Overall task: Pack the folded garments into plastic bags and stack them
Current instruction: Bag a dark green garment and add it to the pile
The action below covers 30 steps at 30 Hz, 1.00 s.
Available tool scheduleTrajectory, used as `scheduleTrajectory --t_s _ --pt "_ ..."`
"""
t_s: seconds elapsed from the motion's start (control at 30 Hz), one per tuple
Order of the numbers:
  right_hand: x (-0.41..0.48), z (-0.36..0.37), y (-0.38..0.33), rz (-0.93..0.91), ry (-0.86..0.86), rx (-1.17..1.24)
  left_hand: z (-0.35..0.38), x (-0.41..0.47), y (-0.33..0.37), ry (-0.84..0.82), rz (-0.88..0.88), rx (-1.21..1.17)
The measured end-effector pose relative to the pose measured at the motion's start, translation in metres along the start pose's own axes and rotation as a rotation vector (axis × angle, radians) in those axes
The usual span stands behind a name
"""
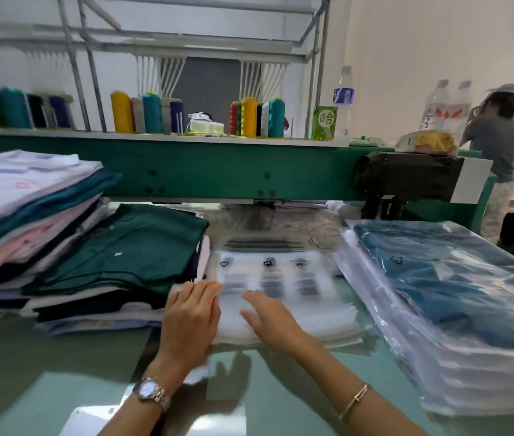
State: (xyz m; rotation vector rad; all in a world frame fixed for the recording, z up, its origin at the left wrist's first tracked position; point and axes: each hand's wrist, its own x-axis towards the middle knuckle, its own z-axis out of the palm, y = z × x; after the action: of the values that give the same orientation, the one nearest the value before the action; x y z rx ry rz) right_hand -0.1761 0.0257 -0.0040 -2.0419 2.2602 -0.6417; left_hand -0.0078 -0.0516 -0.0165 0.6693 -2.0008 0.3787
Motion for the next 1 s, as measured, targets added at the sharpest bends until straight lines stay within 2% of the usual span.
scheduleTrajectory --t_s 0.13,0.37,0.47,0.7,0.9,1.0 --pt "-0.002 0.020 -0.007 -0.046 0.012 -0.005 0.002 -0.004 -0.014 -0.062 -0.034 0.073" --pt "-0.012 0.023 -0.008 -0.145 0.315 0.084 0.001 -0.015 -0.013 -0.185 -0.106 0.110" --pt "-0.011 0.022 -0.010 -0.213 0.366 0.021 -0.003 -0.015 -0.007 -0.213 -0.156 0.088" --pt "-0.009 0.022 -0.012 -0.228 0.574 -0.046 -0.009 -0.012 0.001 -0.122 -0.247 -0.004" --pt "-0.010 0.028 -0.018 -0.246 0.589 0.087 -0.011 -0.010 0.001 -0.063 -0.256 -0.022" --pt "-0.010 0.031 -0.021 -0.273 0.567 0.078 -0.011 -0.012 0.000 -0.073 -0.256 -0.024"
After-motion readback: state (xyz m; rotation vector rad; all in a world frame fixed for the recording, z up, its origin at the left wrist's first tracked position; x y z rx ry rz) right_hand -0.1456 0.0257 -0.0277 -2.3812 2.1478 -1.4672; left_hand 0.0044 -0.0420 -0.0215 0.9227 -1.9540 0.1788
